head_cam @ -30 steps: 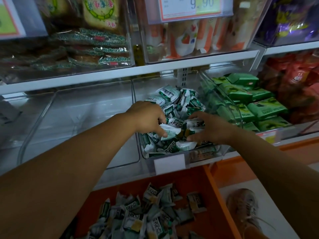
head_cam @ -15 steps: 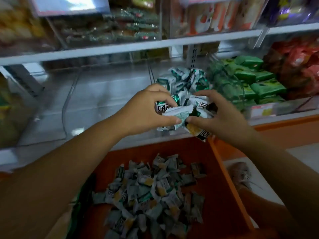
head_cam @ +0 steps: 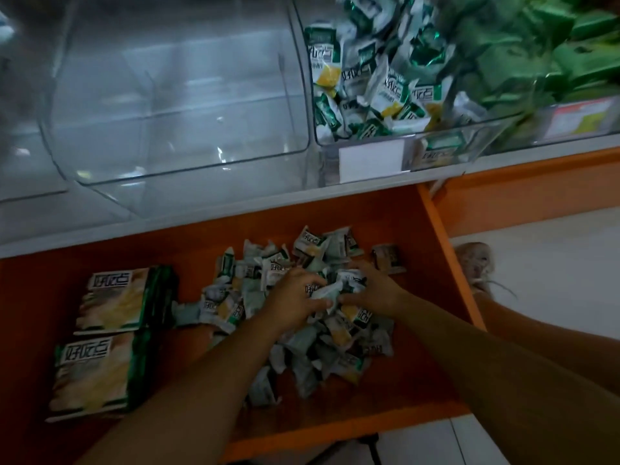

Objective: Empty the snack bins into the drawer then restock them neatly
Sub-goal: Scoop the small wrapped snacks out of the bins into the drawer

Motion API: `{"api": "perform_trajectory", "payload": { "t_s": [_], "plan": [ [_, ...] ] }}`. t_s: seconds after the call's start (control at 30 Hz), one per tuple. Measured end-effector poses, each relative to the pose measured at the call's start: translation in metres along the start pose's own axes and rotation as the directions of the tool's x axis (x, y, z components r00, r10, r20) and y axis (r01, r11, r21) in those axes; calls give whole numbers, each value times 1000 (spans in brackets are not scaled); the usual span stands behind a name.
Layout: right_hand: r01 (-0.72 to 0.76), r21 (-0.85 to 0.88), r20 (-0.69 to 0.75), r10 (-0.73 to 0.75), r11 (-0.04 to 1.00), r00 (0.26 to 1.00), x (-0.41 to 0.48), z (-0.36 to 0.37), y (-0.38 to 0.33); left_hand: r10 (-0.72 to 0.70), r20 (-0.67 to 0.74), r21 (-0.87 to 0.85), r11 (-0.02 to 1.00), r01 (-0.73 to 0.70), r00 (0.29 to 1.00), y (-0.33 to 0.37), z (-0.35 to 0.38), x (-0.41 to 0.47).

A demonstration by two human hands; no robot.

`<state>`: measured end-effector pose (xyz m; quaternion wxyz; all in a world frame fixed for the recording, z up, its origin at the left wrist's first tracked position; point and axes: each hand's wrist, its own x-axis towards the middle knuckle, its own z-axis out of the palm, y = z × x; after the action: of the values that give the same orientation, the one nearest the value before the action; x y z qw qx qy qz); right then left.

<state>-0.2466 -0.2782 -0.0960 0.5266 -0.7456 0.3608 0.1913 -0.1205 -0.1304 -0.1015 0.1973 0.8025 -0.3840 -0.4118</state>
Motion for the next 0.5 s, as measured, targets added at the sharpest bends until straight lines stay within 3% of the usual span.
{"api": "perform_trajectory", "payload": {
  "t_s": [0.13, 0.27, 0.37, 0.5],
  "plan": [
    [-38, 106, 25, 35, 994, 999, 18, 11, 26, -5, -18, -22, 1000, 5, 1000, -7, 15, 16],
    [-86, 24, 16, 86, 996, 996, 22, 13, 44, -35, -42, 104, 994, 39, 999, -11, 16, 24],
    [-77, 4, -11, 77, 997, 997, 16, 10, 43, 48, -98, 289, 957, -18, 994, -6, 7, 18],
    [3, -39, -41, -5, 999, 999, 3, -10, 34, 170, -92, 328, 935, -131, 981, 22, -26, -4]
  ]
}}
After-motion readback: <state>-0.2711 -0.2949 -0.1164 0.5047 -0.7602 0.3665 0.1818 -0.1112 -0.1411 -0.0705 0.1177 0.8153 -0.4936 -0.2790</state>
